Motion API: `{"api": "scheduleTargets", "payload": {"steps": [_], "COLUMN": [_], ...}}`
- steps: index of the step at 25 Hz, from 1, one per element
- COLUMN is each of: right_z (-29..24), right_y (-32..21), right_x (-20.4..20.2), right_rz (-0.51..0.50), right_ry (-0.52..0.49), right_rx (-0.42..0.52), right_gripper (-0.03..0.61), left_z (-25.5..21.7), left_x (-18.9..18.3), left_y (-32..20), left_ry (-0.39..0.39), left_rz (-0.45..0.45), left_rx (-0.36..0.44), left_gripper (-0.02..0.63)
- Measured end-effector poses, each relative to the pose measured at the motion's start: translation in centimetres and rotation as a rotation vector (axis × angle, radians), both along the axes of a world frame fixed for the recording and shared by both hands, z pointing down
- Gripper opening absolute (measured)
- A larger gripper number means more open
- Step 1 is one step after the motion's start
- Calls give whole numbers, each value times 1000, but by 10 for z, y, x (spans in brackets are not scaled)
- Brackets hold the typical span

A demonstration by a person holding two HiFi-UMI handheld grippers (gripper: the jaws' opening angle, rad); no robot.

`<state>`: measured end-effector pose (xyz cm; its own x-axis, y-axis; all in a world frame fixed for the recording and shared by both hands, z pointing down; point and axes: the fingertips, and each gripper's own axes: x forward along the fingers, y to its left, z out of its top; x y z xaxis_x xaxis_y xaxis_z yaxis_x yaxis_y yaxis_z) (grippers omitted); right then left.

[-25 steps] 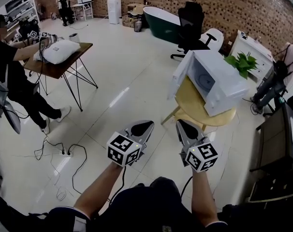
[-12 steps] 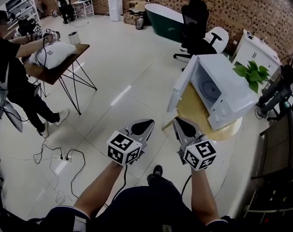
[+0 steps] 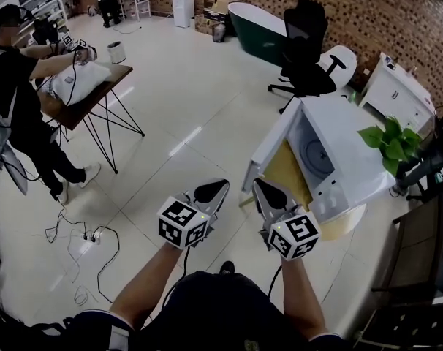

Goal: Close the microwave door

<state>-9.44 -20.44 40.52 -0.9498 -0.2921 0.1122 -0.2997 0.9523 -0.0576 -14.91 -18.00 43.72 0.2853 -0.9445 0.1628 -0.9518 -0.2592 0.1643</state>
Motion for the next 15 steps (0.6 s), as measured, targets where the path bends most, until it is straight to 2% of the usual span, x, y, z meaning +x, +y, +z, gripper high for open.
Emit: {"api": "scheduleTargets", "payload": {"steps": [8, 15], "right_z": [12, 30], "right_y": [-33, -43], "right_x": [-19, -34], "right_rz": [-5, 80], "right_ry": [12, 42], "right_rx": [-18, -36], "right_gripper": [2, 2], "left_z": [2, 9], "left_x": [-21, -37], "left_y": [-27, -46], "left_ry": [-9, 3], "left_rz": [-46, -7], "left_rx": [-17, -33], "left_gripper": [8, 8]}}
